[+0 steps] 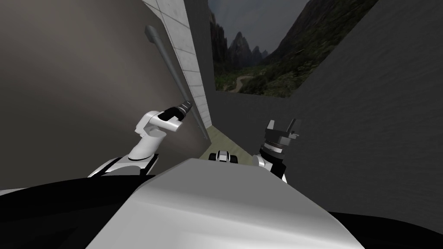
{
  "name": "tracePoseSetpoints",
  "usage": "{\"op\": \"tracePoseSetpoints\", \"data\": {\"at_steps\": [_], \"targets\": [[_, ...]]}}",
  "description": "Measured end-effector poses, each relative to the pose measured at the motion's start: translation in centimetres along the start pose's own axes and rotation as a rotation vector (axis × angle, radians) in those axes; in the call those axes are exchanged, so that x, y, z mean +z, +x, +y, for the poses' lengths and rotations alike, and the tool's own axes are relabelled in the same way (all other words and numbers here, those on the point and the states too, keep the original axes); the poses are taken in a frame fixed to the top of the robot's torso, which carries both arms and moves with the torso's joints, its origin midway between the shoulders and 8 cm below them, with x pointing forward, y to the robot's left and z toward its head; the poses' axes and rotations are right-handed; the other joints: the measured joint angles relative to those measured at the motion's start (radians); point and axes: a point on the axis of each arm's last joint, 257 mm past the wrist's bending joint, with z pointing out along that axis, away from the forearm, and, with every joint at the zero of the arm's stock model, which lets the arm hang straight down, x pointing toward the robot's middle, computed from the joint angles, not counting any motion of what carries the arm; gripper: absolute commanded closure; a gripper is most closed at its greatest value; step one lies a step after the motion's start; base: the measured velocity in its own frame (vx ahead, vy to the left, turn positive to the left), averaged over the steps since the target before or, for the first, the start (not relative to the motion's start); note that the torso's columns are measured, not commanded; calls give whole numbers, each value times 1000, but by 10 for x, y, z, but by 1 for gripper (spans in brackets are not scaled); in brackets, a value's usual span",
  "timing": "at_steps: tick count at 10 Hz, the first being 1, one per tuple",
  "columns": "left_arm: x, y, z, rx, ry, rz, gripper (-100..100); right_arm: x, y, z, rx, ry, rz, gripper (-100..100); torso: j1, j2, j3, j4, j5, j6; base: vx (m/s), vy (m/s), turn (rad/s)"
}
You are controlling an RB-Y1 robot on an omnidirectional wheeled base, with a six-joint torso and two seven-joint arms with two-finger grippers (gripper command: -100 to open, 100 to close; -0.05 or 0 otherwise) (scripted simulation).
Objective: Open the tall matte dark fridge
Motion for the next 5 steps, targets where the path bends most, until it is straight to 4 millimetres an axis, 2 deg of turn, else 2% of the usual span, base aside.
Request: {"op": "tracePoseSetpoints", "data": {"at_steps": [4,5], "targets": [[-27,22,-21,-5,40,35,100,0,0,0,0,0,0,0,4,0,0,-1,2,-4,77,4,130],[-32,26,-26,-5,48,41,100,0,0,0,0,0,0,0,3,0,0,-1,1,-1,75,12,126]]}}
